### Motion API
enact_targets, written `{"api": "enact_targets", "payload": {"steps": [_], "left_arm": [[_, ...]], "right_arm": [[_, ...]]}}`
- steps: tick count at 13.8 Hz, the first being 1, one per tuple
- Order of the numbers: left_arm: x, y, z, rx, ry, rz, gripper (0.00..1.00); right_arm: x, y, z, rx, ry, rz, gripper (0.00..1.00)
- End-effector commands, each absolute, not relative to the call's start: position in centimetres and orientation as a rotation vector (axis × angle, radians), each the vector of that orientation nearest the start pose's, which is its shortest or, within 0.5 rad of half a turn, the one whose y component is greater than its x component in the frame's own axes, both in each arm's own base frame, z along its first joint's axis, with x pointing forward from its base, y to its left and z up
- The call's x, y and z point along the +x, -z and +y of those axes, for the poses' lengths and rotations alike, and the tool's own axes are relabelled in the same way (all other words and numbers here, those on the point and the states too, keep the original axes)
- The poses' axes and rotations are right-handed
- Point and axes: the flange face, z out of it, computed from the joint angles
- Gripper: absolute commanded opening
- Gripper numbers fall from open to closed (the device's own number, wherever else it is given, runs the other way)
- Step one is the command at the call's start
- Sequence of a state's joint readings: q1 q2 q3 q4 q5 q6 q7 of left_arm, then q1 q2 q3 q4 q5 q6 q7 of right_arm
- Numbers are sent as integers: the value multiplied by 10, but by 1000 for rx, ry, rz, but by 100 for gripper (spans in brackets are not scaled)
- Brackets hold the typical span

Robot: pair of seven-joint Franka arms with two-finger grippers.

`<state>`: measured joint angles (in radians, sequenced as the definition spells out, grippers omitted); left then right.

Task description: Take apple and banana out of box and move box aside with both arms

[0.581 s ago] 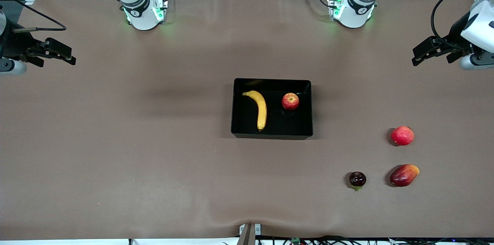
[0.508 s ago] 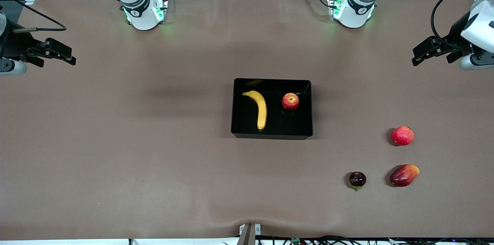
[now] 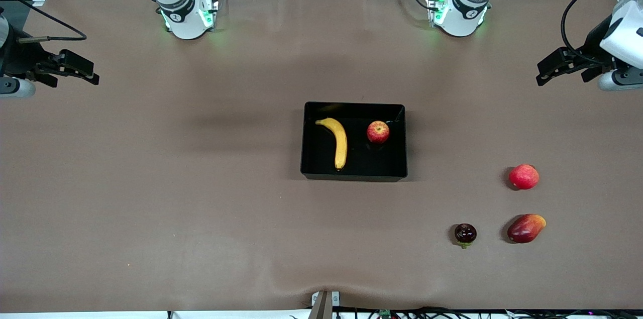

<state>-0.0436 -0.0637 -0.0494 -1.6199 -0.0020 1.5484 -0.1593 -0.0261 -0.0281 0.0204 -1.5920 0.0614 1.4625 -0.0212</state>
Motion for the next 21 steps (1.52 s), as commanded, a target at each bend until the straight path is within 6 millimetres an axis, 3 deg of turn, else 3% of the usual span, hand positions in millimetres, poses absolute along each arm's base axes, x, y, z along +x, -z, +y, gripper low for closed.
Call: {"api": "enact_targets", "payload": {"steps": [1,11,14,16,19,20,21], "left_arm": [[531,-638,-51,-3161,-19,-84,100],[543,-630,-49,-3173,-38,-103,100],[546,-620,-51,-3171,-73,-116,100],[544,-604,-56,-3178,-136,-112,100],[558,-567,-65,-3218,-192,-151,100],[560,-553,-73,-3218,-173,-171,100],[559,-538,-93,-3216,-163,-183,100]], "right_arm": [[533,-621,5,-3080,-162,-22,100],[534,-620,5,-3080,-165,-24,100],[534,-620,4,-3080,-165,-22,100],[534,-620,4,-3080,-162,-24,100],[534,-620,4,-3082,-158,-26,100],[534,-619,5,-3082,-160,-28,100],[535,-619,6,-3082,-158,-31,100]]}}
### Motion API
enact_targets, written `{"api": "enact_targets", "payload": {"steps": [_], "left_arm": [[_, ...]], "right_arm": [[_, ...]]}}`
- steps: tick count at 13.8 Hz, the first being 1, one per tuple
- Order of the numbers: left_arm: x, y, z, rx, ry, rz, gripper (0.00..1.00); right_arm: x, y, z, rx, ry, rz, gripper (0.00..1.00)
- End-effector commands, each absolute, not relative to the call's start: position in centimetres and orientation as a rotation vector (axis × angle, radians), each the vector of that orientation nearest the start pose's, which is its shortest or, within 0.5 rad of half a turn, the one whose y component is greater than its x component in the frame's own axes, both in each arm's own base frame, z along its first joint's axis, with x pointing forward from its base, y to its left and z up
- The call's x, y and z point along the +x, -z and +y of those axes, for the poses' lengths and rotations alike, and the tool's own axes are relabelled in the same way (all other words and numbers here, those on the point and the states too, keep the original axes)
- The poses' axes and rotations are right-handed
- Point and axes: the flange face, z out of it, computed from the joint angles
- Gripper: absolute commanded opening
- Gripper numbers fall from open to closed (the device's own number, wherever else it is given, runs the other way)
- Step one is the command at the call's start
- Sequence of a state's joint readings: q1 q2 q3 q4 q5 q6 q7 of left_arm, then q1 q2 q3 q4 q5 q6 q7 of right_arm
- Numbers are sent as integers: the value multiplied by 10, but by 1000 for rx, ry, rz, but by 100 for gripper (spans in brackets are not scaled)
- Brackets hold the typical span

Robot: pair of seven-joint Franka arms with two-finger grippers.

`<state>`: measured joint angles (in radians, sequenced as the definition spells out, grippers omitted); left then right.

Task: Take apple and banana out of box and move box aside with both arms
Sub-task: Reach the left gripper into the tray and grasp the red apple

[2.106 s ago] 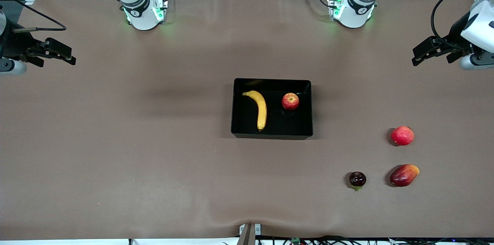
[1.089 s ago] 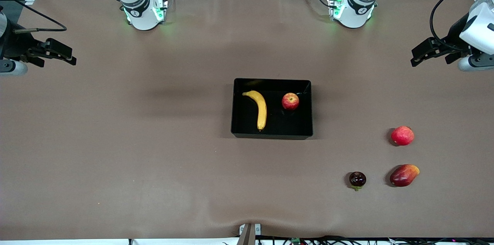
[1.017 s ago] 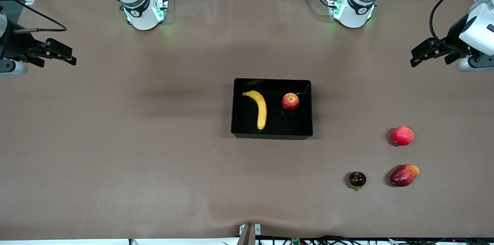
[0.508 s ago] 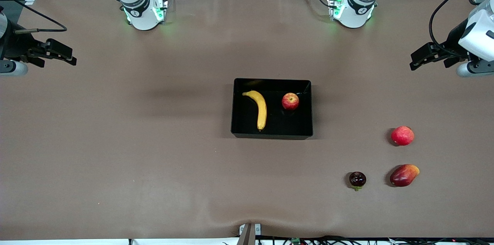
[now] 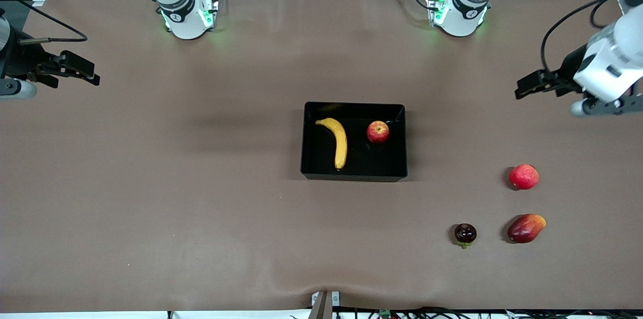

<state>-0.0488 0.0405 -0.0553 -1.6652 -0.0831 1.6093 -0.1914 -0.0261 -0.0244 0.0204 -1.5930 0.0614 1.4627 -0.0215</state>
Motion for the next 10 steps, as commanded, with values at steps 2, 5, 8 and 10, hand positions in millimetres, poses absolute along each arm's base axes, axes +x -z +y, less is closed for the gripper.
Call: {"api": "enact_targets", "payload": {"steps": [2,5,8,10], "left_arm": [[556,-511,-120,-3205,-134,-262,100],[553,-471,-170,-3191,-132,-372,100],[547,-443,-228,-3149,-142,-619,100],[541,-426,-265,-3148,-120,-663,100]], "right_arm": [[538,-614,10,-3081,-170,-39,100],[544,-606,25,-3081,-174,-64,100],[552,-596,36,-3082,-168,-79,100],[556,-592,50,-3085,-160,-40,100]]}}
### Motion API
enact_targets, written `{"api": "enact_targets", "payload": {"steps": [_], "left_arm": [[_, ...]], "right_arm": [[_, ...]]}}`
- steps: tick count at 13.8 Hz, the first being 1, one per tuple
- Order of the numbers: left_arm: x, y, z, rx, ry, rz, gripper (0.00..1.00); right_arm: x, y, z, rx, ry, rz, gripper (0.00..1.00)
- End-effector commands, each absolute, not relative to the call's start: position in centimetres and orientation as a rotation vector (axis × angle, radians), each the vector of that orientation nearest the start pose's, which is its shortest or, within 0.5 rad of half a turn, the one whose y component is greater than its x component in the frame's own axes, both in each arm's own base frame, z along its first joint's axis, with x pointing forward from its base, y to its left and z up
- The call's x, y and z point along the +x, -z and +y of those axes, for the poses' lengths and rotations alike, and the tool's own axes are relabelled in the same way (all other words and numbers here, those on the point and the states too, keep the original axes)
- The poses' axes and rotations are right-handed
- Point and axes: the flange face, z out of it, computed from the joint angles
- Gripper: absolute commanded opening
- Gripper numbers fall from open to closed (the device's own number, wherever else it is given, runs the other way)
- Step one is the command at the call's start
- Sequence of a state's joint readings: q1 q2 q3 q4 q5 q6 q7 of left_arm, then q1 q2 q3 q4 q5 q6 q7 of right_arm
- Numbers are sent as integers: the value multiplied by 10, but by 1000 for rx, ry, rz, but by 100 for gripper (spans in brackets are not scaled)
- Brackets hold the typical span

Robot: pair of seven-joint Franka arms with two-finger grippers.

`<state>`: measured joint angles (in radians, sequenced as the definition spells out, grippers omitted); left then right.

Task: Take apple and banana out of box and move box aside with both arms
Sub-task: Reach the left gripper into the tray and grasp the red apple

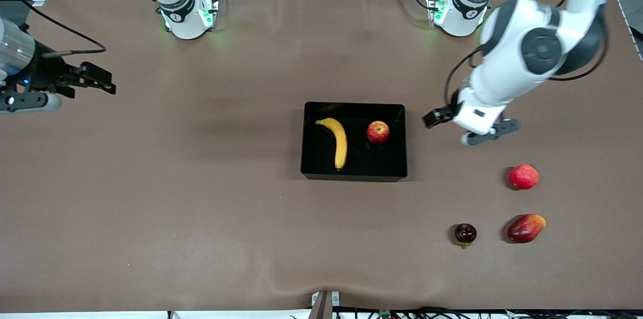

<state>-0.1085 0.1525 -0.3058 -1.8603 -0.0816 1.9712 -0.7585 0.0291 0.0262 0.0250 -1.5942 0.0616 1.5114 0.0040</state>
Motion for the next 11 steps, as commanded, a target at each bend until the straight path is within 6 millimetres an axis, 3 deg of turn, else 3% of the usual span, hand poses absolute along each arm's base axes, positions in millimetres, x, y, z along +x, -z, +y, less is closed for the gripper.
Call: {"api": "enact_targets", "payload": {"steps": [1,6,11], "left_arm": [[539,-410,-280,-3123,-105,-647,100],[536,-337,-321,-3090,-138,-574,100],[519,-298,-355,-3048,-207,-643,100]], "right_arm": [[556,-589,56,-3086,-163,-25,100],[559,-582,71,-3089,-168,-21,100],[561,-579,72,-3088,-171,-9,100]]}}
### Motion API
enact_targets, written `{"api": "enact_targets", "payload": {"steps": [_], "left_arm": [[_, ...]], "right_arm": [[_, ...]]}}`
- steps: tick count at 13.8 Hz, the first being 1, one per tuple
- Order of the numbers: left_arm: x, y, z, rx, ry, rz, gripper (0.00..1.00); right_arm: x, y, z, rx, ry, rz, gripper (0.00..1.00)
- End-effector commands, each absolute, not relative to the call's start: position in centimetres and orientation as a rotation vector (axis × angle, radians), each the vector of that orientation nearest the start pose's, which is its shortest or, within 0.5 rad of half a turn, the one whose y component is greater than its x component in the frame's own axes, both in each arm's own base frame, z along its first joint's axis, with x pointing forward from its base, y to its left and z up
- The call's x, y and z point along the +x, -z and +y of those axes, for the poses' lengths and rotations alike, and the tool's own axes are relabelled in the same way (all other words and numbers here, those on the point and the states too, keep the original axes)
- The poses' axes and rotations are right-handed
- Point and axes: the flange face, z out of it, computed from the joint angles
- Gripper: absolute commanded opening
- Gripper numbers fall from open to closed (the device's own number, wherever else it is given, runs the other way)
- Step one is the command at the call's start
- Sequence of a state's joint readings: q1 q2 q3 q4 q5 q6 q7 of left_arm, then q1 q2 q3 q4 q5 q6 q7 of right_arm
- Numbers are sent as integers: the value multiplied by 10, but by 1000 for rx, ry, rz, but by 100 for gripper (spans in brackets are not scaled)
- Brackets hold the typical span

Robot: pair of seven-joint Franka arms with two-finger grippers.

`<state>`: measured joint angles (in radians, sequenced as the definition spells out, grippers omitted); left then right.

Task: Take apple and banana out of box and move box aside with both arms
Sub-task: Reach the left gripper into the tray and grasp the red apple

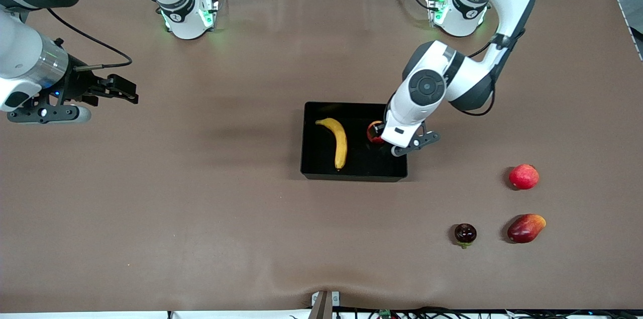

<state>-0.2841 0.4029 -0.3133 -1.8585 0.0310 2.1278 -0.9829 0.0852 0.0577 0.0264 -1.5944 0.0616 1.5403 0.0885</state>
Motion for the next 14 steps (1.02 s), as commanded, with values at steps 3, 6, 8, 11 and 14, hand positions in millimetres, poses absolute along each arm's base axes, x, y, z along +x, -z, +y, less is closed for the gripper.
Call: {"api": "enact_targets", "payload": {"steps": [3,6,8,11,14], "left_arm": [[515,-267,-362,-3006,-199,-679,100],[510,-242,-374,-2995,-179,-687,100],[506,-226,-377,-2991,-196,-684,100],[500,-208,-379,-2945,-161,-676,100],[493,-196,-381,-2931,-169,-645,100]], "right_arm": [[561,-579,75,-3089,-164,-21,100],[565,-573,77,-3088,-169,-17,100],[564,-573,80,-3090,-169,-25,100],[566,-569,84,-3090,-174,-31,100],[566,-568,85,-3090,-174,-33,100]]}}
